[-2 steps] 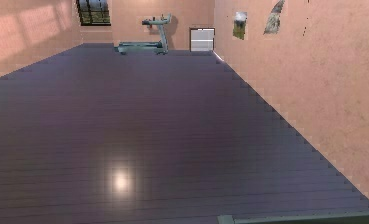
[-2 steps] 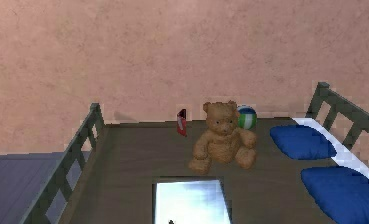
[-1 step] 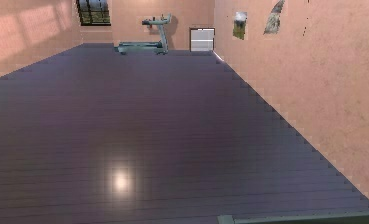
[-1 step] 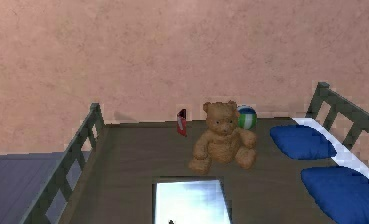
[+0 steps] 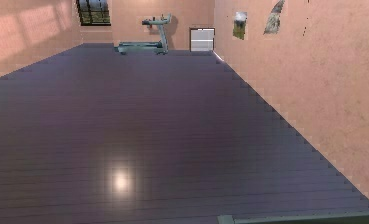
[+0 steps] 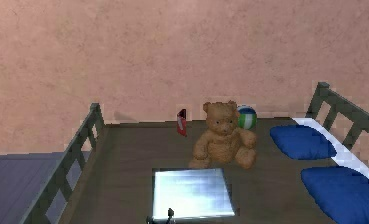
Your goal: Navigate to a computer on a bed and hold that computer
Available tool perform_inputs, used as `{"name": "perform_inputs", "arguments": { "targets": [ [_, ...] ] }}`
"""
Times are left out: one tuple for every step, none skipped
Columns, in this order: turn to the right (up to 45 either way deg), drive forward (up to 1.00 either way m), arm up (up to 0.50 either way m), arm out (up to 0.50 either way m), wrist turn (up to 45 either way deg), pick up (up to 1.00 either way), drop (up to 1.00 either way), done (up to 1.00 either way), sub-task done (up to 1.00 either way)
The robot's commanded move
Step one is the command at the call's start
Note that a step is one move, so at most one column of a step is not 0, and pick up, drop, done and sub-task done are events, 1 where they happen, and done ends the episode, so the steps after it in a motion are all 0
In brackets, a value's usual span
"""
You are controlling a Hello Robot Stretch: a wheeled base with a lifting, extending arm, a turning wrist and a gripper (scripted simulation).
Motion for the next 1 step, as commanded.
{"name": "perform_inputs", "arguments": {
  "targets": [
    [0.0, 0.00, 0.00, 0.00, 0.0, 0.00, 0.00, 1.00, 0.00]
  ]
}}
